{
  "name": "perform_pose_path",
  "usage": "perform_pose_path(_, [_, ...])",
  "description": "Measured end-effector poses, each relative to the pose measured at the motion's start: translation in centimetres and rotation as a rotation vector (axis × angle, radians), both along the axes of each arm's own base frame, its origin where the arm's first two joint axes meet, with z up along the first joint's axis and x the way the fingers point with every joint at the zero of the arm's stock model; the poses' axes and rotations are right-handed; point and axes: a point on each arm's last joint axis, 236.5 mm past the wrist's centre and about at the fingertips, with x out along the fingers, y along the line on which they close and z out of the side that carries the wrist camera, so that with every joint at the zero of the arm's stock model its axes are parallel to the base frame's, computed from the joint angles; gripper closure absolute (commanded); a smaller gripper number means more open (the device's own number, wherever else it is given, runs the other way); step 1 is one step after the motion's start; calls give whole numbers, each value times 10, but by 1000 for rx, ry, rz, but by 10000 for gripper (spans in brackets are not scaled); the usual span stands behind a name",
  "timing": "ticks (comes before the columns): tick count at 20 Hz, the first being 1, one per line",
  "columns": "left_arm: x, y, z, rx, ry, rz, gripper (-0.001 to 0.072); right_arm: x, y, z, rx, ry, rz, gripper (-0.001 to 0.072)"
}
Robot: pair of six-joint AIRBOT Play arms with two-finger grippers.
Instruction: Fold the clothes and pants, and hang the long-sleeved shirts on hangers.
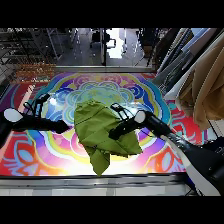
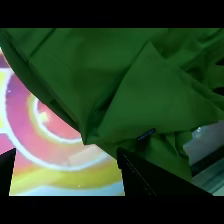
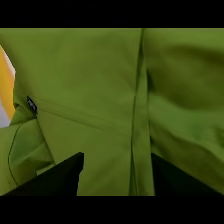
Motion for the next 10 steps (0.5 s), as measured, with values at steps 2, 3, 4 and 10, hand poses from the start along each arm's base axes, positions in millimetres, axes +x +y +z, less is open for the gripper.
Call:
perform_pose_path(2, [-7, -5, -6, -17, 38, -33, 17, 6, 20, -16, 19, 23, 2, 168])
perform_pose_path(3, [-10, -7, -7, -23, 49, -43, 18, 11, 28, -21, 29, 26, 2, 168])
perform_pose_path(4, [-12, -8, -9, -26, 60, -53, 17, 15, 36, -26, 37, 31, 2, 167])
perform_pose_path(10, [-21, -13, -11, -41, 95, -83, 17, 37, 58, -47, 56, 72, -17, 288])
